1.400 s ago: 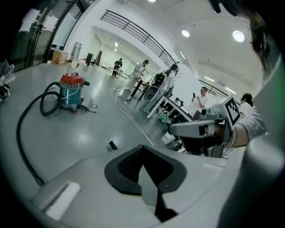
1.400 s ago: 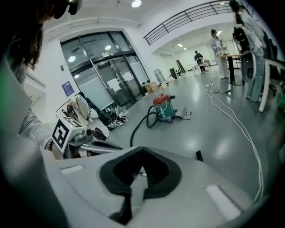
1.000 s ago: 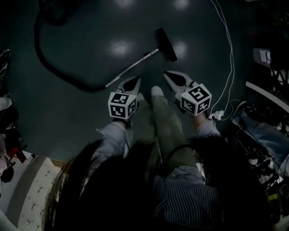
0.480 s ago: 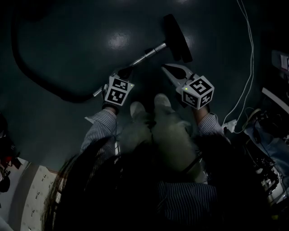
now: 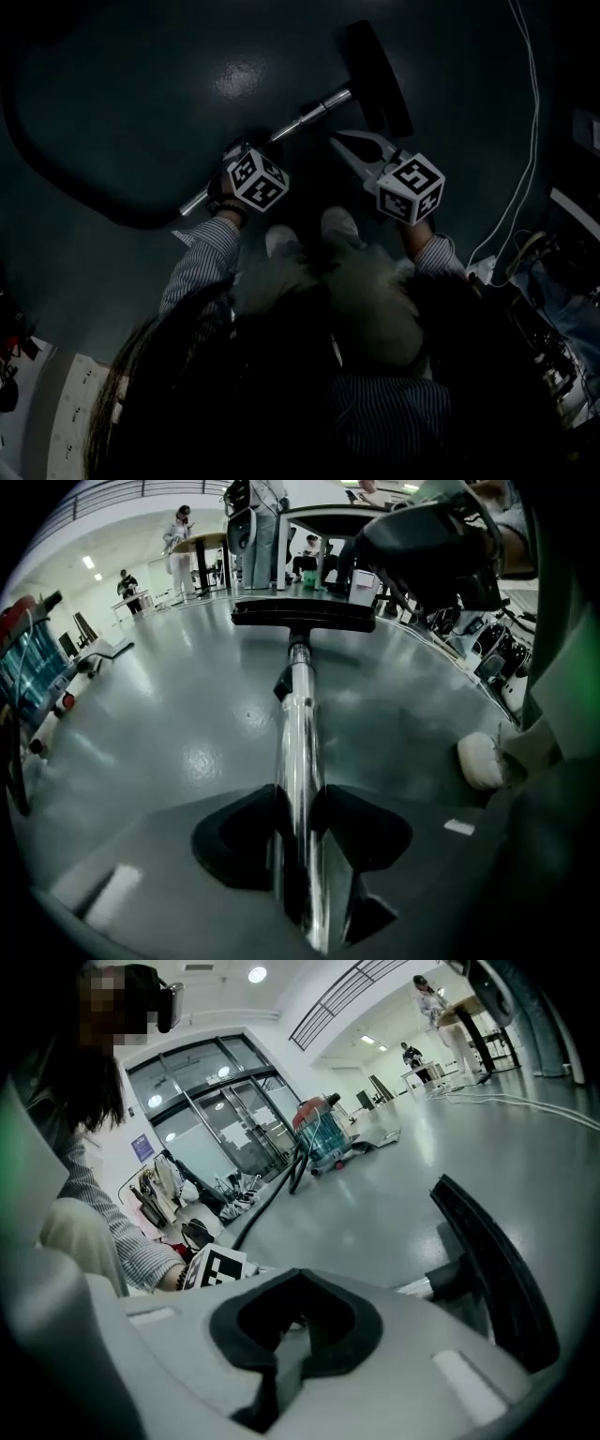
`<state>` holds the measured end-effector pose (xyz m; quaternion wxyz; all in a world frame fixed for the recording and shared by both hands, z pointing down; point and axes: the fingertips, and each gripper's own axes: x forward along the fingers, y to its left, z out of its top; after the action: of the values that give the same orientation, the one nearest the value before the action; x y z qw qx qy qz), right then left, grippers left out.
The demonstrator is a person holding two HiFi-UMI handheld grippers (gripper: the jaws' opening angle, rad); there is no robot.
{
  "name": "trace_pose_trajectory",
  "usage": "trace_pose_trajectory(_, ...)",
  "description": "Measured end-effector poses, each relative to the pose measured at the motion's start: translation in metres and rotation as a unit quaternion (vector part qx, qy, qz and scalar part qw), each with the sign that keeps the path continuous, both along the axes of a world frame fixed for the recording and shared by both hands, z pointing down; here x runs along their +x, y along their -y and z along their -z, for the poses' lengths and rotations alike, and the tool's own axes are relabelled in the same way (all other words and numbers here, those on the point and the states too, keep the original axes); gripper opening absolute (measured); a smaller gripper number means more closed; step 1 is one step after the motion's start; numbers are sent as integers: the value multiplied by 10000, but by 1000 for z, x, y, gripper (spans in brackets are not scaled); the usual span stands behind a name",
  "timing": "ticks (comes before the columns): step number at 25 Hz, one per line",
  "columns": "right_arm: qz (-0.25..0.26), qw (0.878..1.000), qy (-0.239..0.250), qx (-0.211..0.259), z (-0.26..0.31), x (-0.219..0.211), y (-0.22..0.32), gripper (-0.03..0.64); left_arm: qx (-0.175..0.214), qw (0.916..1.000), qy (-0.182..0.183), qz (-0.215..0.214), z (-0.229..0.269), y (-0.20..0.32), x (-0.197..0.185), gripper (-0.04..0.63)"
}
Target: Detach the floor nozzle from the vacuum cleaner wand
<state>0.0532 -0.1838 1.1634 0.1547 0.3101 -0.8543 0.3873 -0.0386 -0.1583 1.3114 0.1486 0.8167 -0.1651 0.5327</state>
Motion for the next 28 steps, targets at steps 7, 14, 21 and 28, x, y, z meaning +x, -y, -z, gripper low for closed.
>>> trace_pose_trajectory(7, -179, 9998, 80, -35, 0, 2, 0, 0, 94, 9999, -114, -78, -6, 2, -5, 186)
trace_pose_trajectory(14, -281, 9995, 158, 50, 8, 6, 9, 0, -301, 9992, -245, 27, -3, 3, -2, 179)
trace_pose_trajectory(21, -364, 9985, 388, 90, 46, 12, 13, 0, -766, 9957, -459, 254, 32, -1, -6, 179)
trace_pose_trajectory(28, -368, 9986, 330, 196, 136, 5, 22, 0, -659, 9921, -953, 489, 139, 20, 1, 179)
